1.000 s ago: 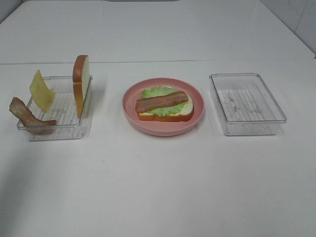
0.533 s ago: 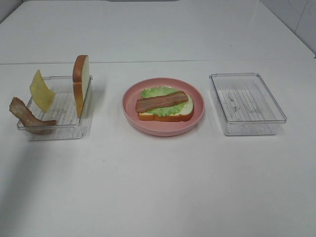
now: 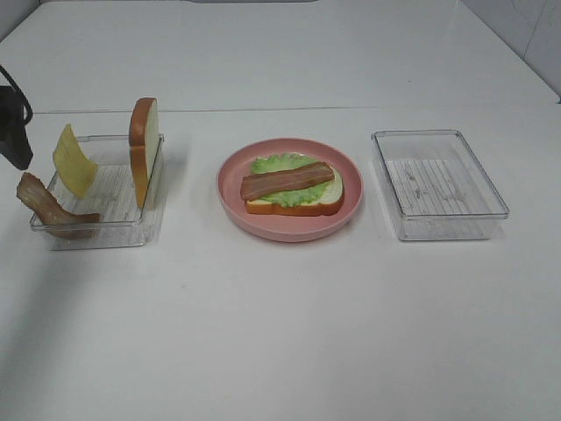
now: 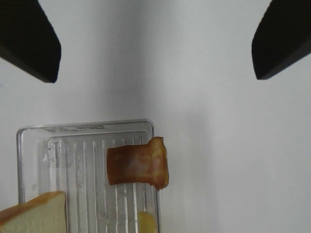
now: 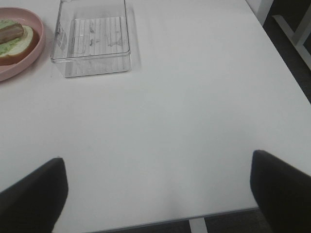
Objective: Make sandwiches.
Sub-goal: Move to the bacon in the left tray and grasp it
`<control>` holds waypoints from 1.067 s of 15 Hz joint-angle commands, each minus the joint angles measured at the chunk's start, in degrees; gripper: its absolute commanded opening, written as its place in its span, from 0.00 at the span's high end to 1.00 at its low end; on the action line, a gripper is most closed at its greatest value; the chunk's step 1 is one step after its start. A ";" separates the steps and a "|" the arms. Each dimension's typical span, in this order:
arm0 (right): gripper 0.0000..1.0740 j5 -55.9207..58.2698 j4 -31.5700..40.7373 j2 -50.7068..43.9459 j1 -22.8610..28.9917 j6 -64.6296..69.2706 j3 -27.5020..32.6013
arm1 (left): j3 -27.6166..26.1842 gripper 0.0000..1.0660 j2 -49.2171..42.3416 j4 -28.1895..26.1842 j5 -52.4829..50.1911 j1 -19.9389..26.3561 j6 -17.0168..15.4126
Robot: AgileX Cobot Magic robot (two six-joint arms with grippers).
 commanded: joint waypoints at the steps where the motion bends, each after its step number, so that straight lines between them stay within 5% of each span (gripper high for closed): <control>1: 0.08 -0.06 0.00 -1.78 -0.34 -0.52 -0.29 | -0.40 0.05 3.04 0.29 -0.40 0.23 0.34; 16: 0.08 -0.06 0.00 -1.78 -0.34 -0.52 -0.29 | -10.71 0.06 21.49 -3.32 -5.73 0.23 1.26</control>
